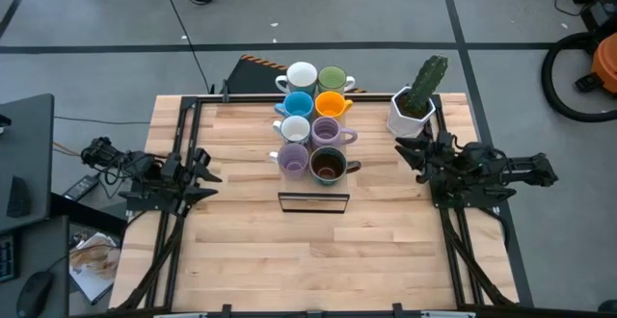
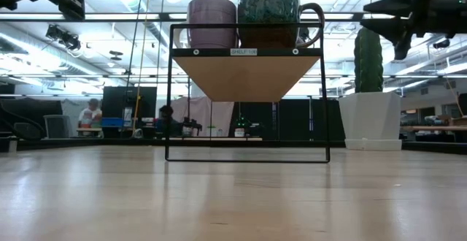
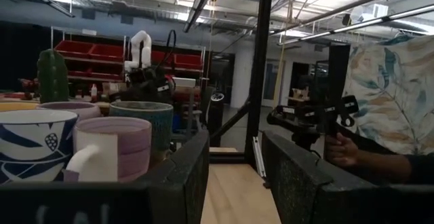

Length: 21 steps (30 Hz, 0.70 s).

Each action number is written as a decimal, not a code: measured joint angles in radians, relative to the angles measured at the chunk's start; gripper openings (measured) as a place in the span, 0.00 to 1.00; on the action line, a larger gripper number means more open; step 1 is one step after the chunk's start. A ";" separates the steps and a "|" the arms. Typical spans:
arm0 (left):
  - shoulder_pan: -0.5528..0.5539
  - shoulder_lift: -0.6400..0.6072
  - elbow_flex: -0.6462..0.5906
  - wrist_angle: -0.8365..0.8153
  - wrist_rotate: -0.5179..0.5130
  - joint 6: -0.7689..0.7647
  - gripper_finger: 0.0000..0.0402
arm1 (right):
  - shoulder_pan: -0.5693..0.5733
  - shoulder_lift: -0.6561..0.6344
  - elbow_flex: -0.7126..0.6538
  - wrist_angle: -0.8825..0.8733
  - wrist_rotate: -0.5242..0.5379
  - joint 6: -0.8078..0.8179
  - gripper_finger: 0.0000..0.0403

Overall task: Place coffee mugs
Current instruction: Return to Home Position

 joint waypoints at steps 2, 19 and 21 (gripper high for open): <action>0.000 0.000 0.000 0.000 0.000 0.000 0.35 | 0.000 0.000 -0.026 0.045 -0.045 -0.026 0.39; 0.000 0.000 0.000 0.001 0.000 0.001 0.35 | 0.000 -0.001 -0.037 0.024 -0.075 -0.160 0.39; 0.000 0.000 0.000 0.000 0.000 0.000 0.35 | 0.000 -0.001 -0.037 0.024 -0.075 -0.160 0.39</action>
